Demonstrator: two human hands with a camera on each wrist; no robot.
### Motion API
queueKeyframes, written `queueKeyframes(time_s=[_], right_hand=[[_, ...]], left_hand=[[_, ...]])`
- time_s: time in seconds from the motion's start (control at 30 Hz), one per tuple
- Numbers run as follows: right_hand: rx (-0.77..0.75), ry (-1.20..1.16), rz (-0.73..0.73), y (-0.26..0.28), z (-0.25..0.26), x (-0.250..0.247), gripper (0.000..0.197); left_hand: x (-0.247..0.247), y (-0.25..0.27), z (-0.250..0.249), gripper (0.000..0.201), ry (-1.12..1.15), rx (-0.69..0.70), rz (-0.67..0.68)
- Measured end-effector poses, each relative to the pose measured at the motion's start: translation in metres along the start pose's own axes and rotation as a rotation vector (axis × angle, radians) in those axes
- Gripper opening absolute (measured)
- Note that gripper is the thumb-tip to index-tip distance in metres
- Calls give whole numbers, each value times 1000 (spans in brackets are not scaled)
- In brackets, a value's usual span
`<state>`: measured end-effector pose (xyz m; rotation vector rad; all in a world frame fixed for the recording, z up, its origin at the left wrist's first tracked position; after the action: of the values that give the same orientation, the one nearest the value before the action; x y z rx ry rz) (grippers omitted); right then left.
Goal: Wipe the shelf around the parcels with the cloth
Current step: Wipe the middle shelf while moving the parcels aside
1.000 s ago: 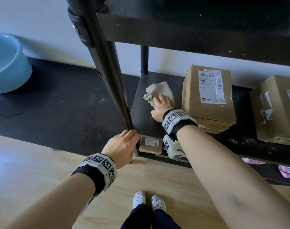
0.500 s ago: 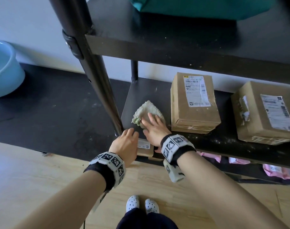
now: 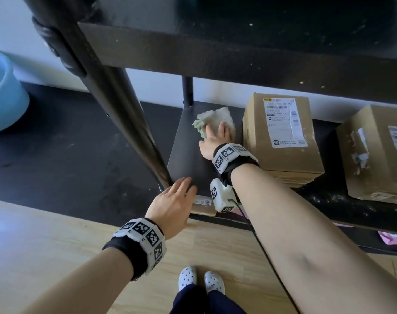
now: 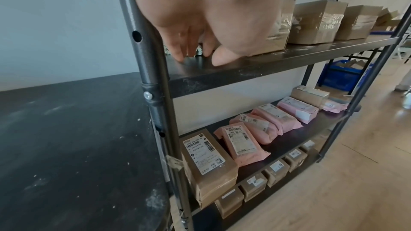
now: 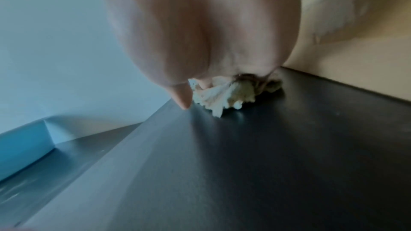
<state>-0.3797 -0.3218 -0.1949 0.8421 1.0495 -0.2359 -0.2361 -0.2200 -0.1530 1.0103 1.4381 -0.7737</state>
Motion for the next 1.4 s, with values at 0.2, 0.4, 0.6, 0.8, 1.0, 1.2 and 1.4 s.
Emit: queueKeyframes(time_s=[0.2, 0.4, 0.6, 0.8, 1.0, 1.2, 1.4], right_hand=[[-273, 142, 97, 89, -34, 37, 57], [-334, 103, 103, 143, -86, 50, 59], [-234, 128, 66, 149, -119, 41, 59], [-236, 92, 72, 130, -76, 48, 59], [-131, 27, 32, 111, -74, 36, 55], [-70, 33, 71, 147, -103, 45, 61], [-17, 112, 55, 110, -92, 41, 61]], left_hand=[[3, 9, 0, 47, 27, -84, 100], [-7, 4, -16, 35, 57, -145, 126], [-8, -6, -30, 37, 80, -151, 100], [-12, -7, -30, 41, 106, -168, 64], [-12, -5, -23, 35, 115, -88, 68], [-5, -5, -25, 39, 216, -63, 75], [1, -7, -25, 41, 290, -94, -1]])
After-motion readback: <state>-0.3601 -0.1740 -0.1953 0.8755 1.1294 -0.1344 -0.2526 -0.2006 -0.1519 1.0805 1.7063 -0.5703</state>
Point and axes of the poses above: each hand's wrist, its own y-axis away from the middle knuckle, its own x-axis out of the palm, z = x × y, the point moved 9 cm from there along -y, towards the middle knuckle, and after that the axes turned 13 degrees about x, right-handed, at the moved point
